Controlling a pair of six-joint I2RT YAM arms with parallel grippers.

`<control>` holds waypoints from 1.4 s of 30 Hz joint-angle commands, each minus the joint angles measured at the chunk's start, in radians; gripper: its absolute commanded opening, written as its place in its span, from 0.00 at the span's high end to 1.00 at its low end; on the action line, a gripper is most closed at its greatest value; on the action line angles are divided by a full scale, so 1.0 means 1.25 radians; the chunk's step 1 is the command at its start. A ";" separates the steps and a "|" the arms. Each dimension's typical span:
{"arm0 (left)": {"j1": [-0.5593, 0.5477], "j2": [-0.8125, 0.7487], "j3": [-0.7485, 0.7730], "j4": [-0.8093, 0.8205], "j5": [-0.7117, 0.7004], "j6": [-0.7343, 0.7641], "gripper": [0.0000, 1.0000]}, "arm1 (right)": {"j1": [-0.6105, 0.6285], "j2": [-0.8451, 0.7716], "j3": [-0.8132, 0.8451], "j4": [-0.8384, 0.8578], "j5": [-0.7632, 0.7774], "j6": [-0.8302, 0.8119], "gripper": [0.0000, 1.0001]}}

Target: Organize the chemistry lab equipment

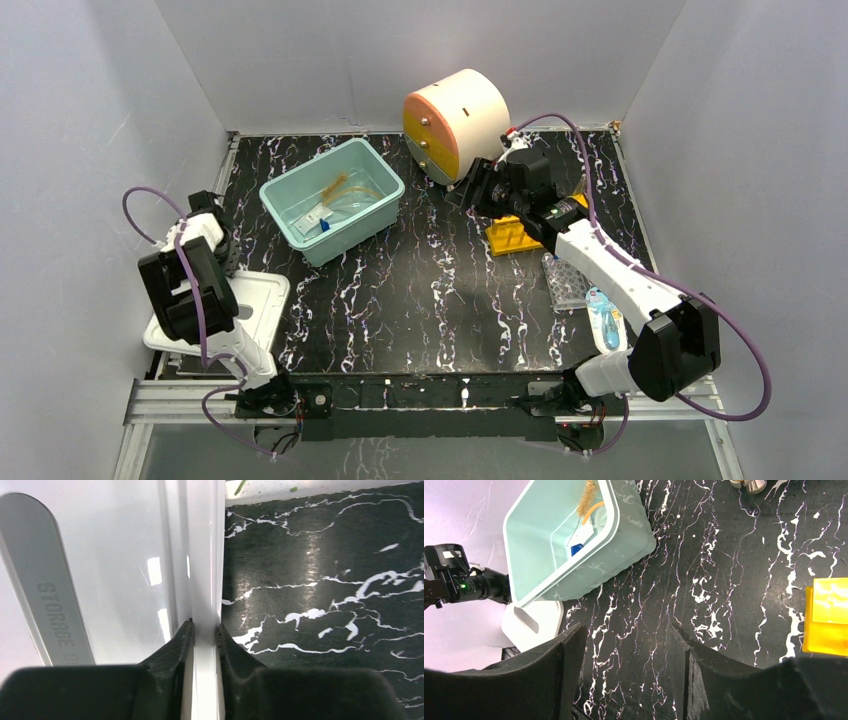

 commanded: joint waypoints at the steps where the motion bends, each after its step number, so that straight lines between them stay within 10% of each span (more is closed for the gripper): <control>1: -0.058 -0.042 -0.053 0.007 0.056 0.010 0.95 | 0.009 -0.015 -0.018 0.027 0.003 0.002 0.33; 23: -0.134 -0.375 -0.081 -0.110 0.308 -0.145 0.97 | 0.199 0.047 0.052 0.021 0.026 -0.183 0.22; 42: -0.168 -0.493 -0.084 -0.205 0.395 -0.110 0.99 | 0.401 0.411 0.406 -0.053 -0.127 -0.170 0.12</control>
